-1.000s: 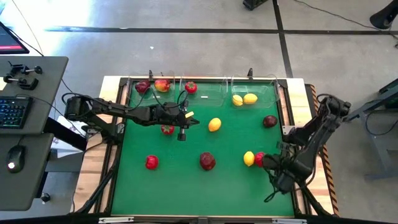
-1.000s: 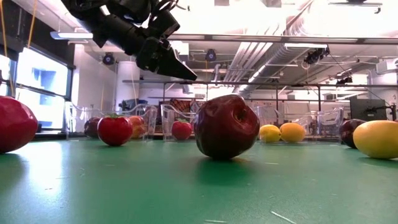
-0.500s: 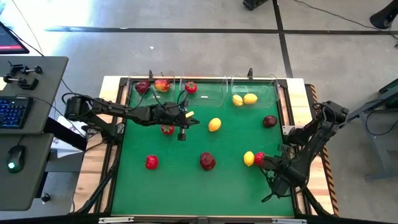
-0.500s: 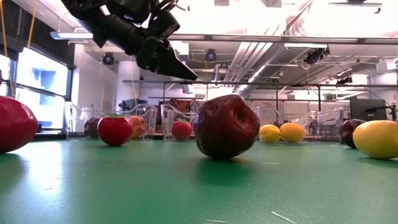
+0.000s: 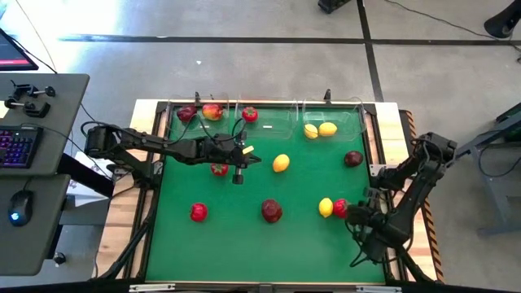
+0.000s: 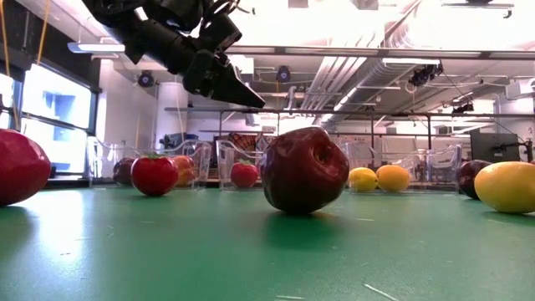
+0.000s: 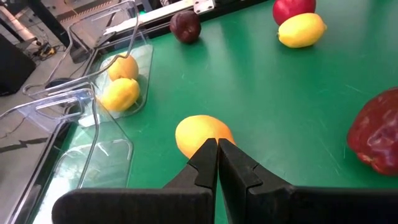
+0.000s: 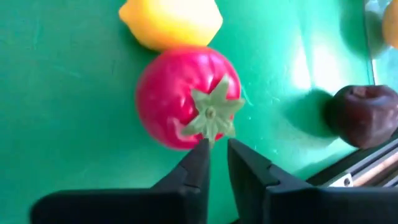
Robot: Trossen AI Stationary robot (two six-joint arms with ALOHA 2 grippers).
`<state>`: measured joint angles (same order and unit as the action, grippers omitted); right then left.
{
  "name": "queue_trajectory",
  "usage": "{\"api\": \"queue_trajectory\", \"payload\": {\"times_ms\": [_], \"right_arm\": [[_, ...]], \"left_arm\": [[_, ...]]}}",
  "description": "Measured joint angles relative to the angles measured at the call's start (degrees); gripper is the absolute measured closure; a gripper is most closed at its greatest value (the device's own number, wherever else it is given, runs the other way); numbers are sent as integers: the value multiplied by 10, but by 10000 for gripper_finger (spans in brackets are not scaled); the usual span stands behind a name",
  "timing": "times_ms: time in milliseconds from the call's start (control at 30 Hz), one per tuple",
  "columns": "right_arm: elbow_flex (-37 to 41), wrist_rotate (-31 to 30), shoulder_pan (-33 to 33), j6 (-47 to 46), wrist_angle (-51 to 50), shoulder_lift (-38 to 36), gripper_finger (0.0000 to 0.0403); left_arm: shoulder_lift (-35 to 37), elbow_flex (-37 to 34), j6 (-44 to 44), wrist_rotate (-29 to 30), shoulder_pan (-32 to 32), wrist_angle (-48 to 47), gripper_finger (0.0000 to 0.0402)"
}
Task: Sort produce into baskets
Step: Put the bottom right tomato into the middle transparent bin
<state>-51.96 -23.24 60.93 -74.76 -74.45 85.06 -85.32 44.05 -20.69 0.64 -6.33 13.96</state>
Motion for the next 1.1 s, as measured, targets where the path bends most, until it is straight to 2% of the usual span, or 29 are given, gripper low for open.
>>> {"api": "queue_trajectory", "payload": {"times_ms": [167, 300, 667, 867, 1100], "right_arm": [[0, -6, -2, 2, 22, 0, 300], [0, -17, -2, 17, 57, 9, 283], [-1, -1, -2, 32, 25, 81, 285], [-24, 14, -2, 19, -15, 69, 299], [-47, 15, -2, -54, -86, 47, 297]], "left_arm": [[0, 0, 0, 0, 0, 0, 401], [0, 0, 0, 0, 0, 0, 401], [0, 0, 5, 0, 0, 0, 401], [0, 0, 5, 0, 0, 0, 401], [0, 0, 5, 0, 0, 0, 401]]}}
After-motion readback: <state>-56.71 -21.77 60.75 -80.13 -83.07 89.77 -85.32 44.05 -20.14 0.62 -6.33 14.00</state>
